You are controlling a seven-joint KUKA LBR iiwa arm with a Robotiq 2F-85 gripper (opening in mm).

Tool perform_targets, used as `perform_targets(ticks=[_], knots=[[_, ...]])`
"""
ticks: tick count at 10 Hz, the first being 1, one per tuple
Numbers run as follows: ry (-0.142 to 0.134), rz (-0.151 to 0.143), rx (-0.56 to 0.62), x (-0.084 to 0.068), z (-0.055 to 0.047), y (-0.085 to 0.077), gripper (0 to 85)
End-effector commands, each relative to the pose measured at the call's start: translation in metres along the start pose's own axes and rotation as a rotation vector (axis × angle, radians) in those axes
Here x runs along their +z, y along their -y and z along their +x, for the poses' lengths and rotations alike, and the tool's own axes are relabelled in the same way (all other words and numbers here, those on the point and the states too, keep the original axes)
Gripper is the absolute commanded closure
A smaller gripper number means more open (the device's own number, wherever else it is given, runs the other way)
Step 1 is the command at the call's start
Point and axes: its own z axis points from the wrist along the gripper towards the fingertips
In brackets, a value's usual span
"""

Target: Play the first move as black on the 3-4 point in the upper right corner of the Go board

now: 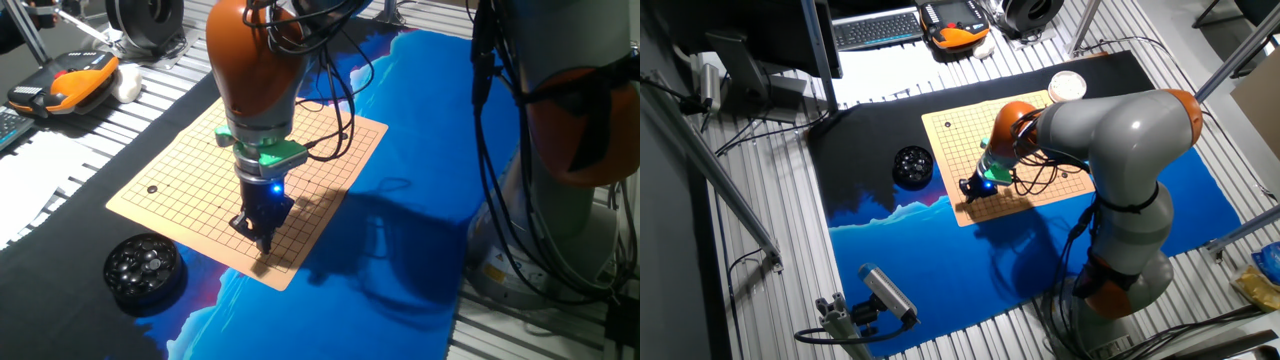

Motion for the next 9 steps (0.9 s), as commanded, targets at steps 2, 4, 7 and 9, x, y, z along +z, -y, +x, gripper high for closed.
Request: perform_targets(ticks=[2, 4, 7, 9], knots=[[0.000, -0.003, -0.001, 0.0014, 0.0005, 0.0008, 85.0], [0.000, -0.004, 0.000, 0.0020, 0.0017, 0.0008, 85.0], [0.001, -0.006, 0.000, 0.0033, 0.0017, 0.0011, 85.0], [0.004, 0.000, -0.004, 0.0037, 0.0020, 0.0012, 85.0]])
